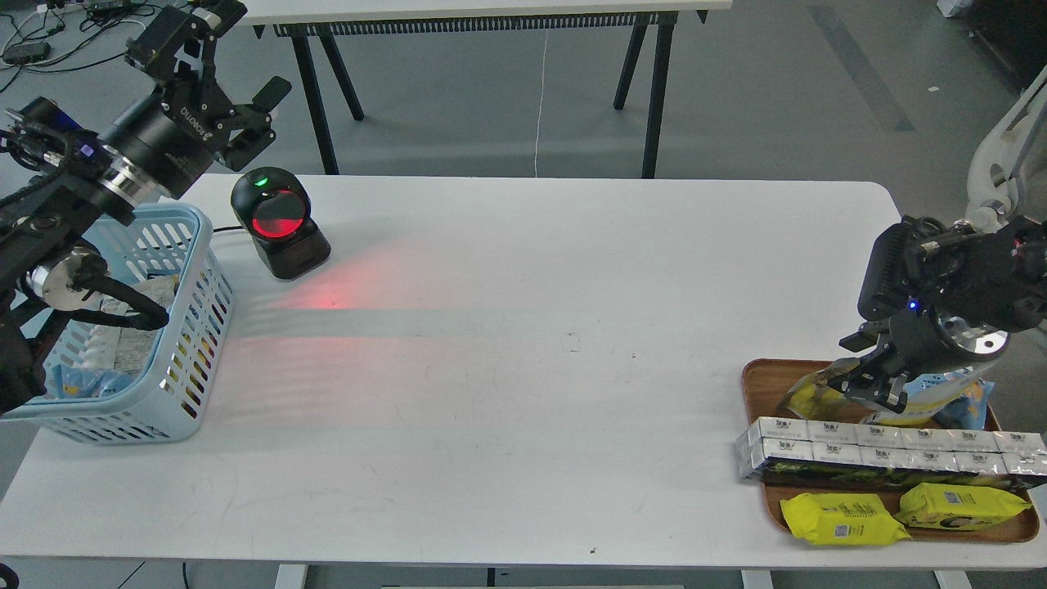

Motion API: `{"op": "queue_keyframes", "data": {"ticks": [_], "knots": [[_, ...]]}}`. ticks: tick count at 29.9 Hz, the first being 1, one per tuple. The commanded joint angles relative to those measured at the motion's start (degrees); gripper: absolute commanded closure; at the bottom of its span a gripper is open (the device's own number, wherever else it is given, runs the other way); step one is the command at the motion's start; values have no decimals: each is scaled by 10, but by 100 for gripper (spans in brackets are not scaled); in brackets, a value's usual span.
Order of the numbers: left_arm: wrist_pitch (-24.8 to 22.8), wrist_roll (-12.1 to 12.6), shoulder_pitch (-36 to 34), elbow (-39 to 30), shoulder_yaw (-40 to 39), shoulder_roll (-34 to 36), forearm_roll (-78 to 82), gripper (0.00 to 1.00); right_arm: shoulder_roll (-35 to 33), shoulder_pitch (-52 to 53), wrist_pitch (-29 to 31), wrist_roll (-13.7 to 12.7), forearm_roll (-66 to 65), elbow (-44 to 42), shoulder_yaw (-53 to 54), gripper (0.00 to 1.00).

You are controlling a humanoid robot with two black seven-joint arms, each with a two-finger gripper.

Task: Scan snack and place in basket
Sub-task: 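Grasp the yellow-and-white snack packet on the tray with the right gripper, then lift the packet and carry it past the scanner, lowering it onto the table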

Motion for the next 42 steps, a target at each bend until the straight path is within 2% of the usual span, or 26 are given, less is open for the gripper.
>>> {"op": "queue_keyframes", "data": {"ticks": [1, 18, 26, 33, 42], "knots": [[0, 0, 0, 0, 0, 0, 0, 0, -3, -3, 0, 0, 0, -5, 15, 100], [0, 0, -2, 1, 0, 1, 0, 0, -3, -16, 0, 0, 0, -14, 65, 100], [0, 0, -2, 2, 0, 1, 0, 0, 14, -16, 0, 0, 0, -20, 158, 100], [0, 0, -7, 6, 1, 0, 0, 0, 121, 3, 0, 0, 0, -40, 186, 100], [0, 0, -6, 11, 1, 2, -1, 0, 366, 26, 0, 0, 0, -148, 186, 100]]}}
